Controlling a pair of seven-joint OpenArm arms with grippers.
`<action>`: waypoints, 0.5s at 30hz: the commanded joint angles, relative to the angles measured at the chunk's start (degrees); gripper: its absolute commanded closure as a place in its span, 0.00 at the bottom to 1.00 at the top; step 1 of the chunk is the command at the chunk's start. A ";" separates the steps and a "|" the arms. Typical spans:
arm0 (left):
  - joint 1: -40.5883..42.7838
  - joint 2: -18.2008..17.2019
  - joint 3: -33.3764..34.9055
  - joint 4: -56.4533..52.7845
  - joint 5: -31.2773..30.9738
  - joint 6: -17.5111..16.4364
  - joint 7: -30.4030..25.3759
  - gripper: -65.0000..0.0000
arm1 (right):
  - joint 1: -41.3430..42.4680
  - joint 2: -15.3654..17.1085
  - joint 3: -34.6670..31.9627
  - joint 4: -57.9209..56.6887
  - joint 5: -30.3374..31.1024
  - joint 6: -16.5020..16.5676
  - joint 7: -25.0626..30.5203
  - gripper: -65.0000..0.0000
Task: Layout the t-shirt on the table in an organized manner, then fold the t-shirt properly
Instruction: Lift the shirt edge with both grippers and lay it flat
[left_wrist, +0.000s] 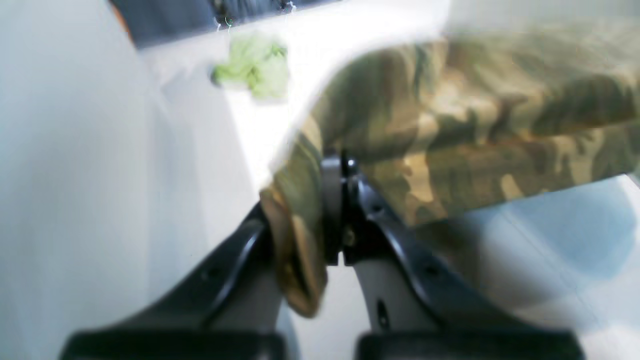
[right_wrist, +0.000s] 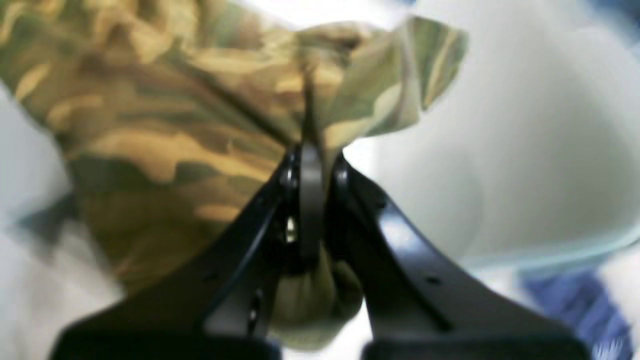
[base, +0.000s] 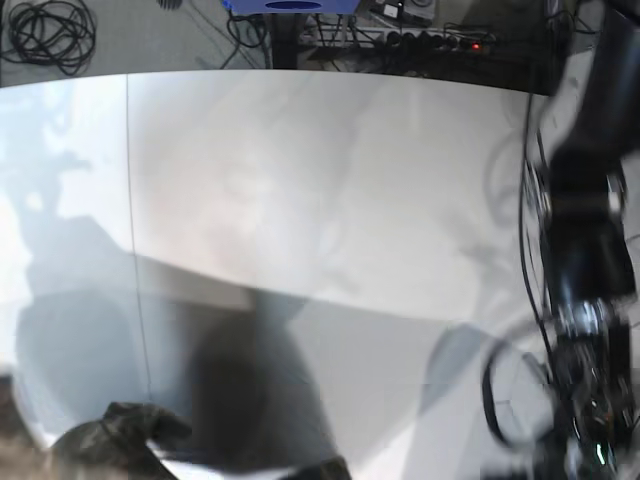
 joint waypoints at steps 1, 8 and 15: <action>2.74 -1.71 -2.34 3.98 0.40 0.69 -1.97 1.00 | -3.51 -0.08 3.16 2.01 -1.34 -0.80 0.53 1.00; 30.52 -1.62 -7.80 8.64 0.49 0.43 -3.91 1.00 | -26.63 -16.87 5.98 0.07 -1.96 -1.06 7.12 1.00; 42.13 -2.15 -4.81 0.20 0.58 0.52 -16.30 1.00 | -31.38 -19.15 6.33 -12.15 -1.96 -1.15 11.96 1.00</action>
